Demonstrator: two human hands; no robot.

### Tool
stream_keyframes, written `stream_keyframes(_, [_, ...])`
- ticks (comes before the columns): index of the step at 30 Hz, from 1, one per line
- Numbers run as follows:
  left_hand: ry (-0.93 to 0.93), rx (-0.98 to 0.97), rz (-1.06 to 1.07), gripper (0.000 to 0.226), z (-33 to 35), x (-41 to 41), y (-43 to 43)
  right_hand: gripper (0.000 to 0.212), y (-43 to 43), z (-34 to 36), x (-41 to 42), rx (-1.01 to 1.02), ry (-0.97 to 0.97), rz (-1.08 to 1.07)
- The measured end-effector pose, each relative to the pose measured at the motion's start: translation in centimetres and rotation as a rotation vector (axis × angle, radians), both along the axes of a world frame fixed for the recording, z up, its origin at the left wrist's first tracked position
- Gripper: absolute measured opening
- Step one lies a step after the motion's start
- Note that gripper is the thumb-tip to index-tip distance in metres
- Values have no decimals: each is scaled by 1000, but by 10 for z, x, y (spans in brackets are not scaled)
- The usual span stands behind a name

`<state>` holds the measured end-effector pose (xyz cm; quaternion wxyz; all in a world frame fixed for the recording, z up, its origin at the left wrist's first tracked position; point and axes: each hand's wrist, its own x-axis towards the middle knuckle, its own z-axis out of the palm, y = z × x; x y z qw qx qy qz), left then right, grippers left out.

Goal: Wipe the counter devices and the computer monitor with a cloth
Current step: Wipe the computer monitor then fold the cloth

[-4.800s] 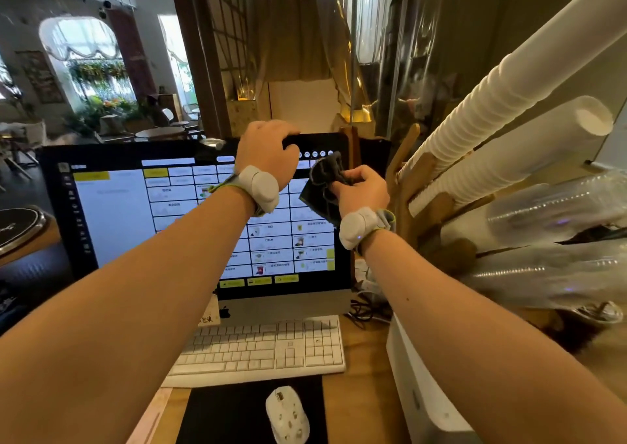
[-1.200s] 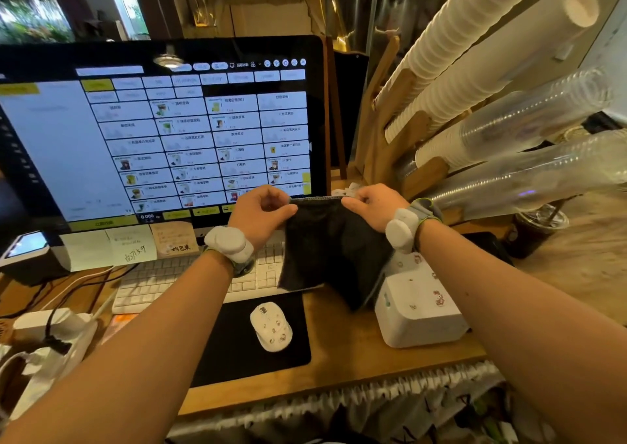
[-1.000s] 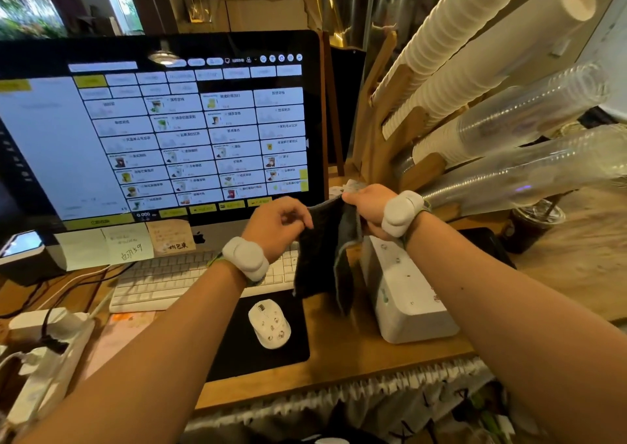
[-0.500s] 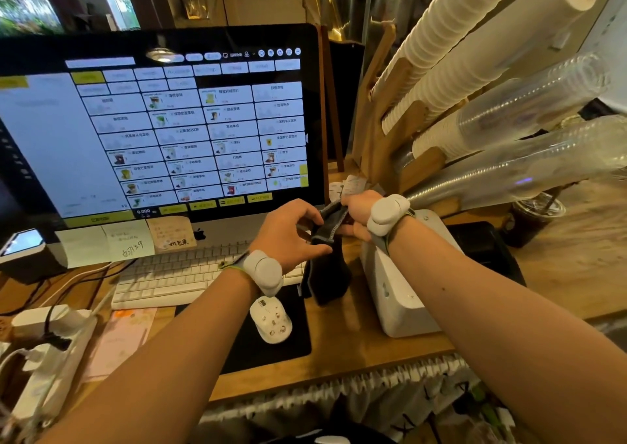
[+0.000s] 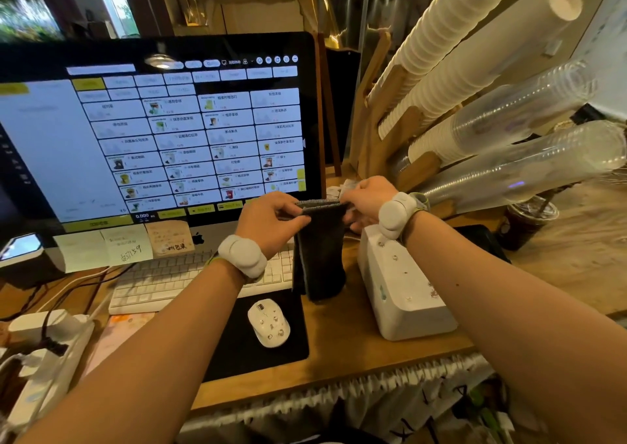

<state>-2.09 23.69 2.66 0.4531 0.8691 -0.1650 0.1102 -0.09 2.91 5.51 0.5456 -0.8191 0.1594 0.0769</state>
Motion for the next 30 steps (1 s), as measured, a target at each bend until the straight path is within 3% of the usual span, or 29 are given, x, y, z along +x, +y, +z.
stream_keyframes(3, [79, -90, 41, 9, 7, 4, 3, 13, -1, 11, -1, -4, -103, 52])
stream_keyframes(10, [115, -171, 45, 11, 22, 14, 9, 20, -1, 24, -15, 219, -166, 179])
stream_keyframes(14, [133, -273, 23, 16, 36, 18, 9, 17, -4, 27, -22, 482, -156, 259])
stream_keyframes(20, [176, -385, 3, 16, 50, 16, 3, 11, -5, 18, -24, 578, 62, 326])
stream_keyframes(24, [177, -366, 44, 13, 33, 20, 8, 19, -3, 9, -25, 595, 29, 290])
stream_keyframes(27, [367, -507, 75, 23, 27, 8, 0, 33, -1, 3, -22, 601, -40, 294])
stream_keyframes(30, [756, -680, -9, 50, 16, -7, -6, 30, 2, 4, -22, 485, -110, 208])
